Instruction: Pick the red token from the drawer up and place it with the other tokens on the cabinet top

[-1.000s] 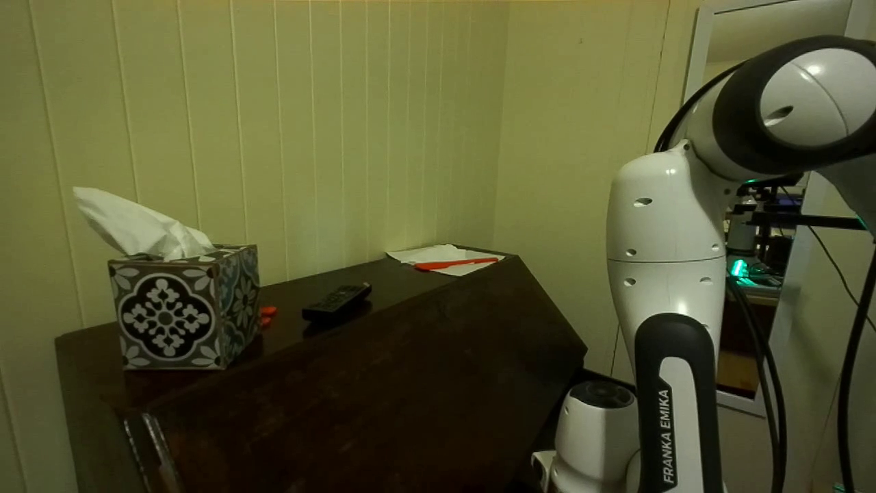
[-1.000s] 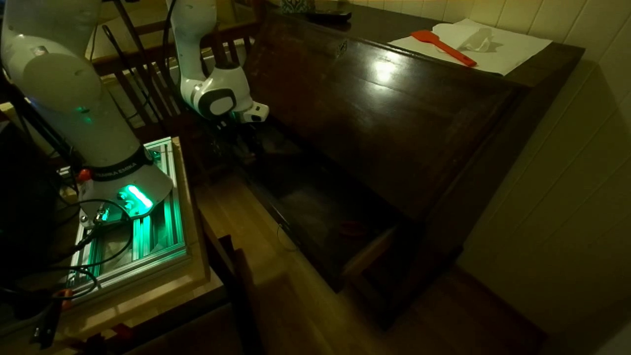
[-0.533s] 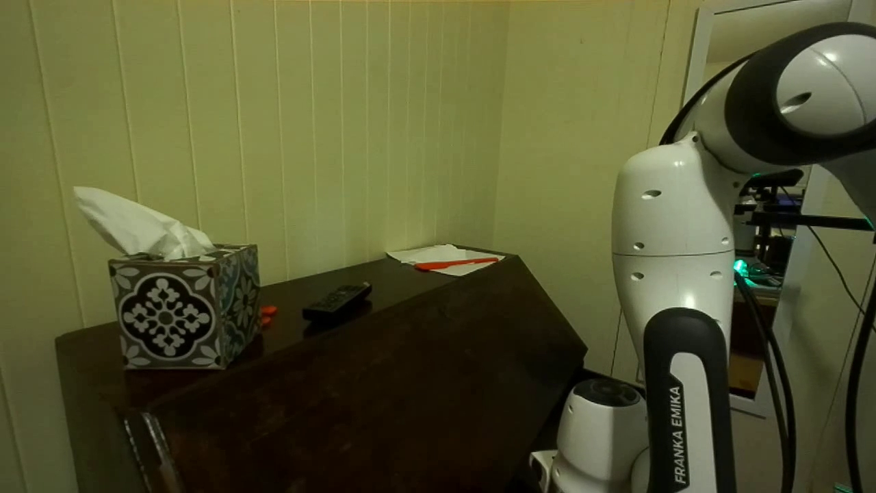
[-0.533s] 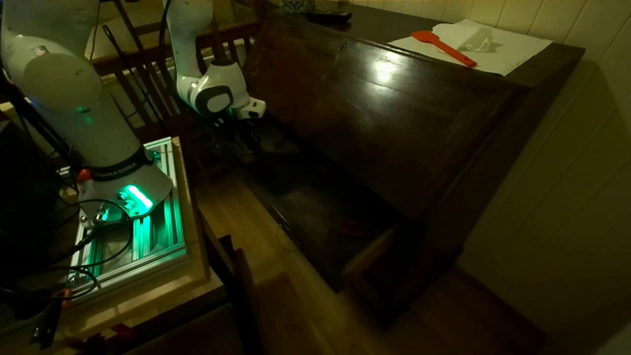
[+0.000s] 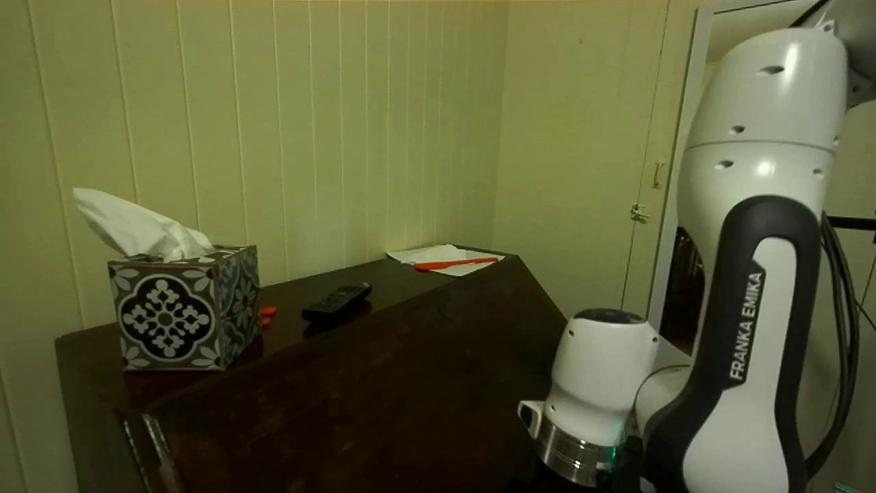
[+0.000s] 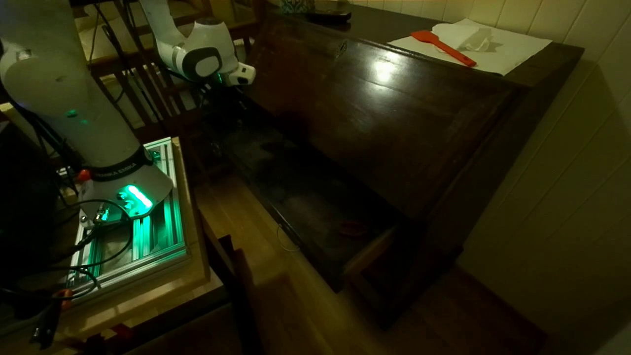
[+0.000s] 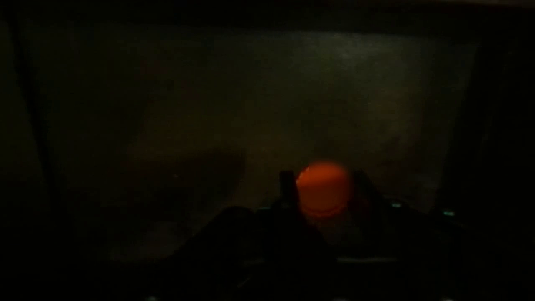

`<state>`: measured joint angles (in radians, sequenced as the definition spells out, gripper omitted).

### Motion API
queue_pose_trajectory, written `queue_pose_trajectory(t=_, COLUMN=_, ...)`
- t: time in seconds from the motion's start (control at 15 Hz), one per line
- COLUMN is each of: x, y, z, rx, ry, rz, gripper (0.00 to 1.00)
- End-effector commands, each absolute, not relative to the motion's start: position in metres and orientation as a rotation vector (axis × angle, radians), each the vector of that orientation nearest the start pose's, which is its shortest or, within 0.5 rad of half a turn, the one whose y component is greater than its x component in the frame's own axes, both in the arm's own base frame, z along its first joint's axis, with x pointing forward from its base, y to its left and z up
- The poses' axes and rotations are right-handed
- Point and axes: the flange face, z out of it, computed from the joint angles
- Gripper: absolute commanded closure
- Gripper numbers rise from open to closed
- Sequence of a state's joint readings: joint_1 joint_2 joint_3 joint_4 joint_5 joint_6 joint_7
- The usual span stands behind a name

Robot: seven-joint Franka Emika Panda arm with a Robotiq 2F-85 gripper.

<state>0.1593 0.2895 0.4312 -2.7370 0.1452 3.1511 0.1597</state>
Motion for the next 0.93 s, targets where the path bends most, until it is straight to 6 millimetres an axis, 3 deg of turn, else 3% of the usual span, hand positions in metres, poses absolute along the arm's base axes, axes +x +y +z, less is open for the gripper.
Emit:
queue_pose_trajectory(t=0.0, x=0.348, y=0.259, z=0.210, rx=-2.866, ry=-0.346, rz=-0.212, gripper=0.89)
queue_pose_trajectory(t=0.2, x=0.362, y=0.300, z=0.263, rx=-2.769, ry=-0.293, rz=-0.290, gripper=0.89)
queue_pose_trajectory(t=0.4, x=0.386, y=0.332, z=0.327, rx=-2.647, ry=-0.200, rz=-0.483, gripper=0.89)
queue_pose_trajectory(t=0.47, x=0.374, y=0.322, z=0.293, rx=-2.693, ry=-0.237, rz=-0.401, gripper=0.64)
queue_pose_trajectory(t=0.6, x=0.385, y=0.335, z=0.322, rx=-2.647, ry=-0.213, rz=-0.471, gripper=0.64)
queue_pose_trajectory(t=0.8, x=0.386, y=0.335, z=0.325, rx=-2.644, ry=-0.205, rz=-0.482, gripper=0.64)
queue_pose_trajectory(t=0.87, x=0.386, y=0.334, z=0.325, rx=-2.645, ry=-0.204, rz=-0.481, gripper=0.89)
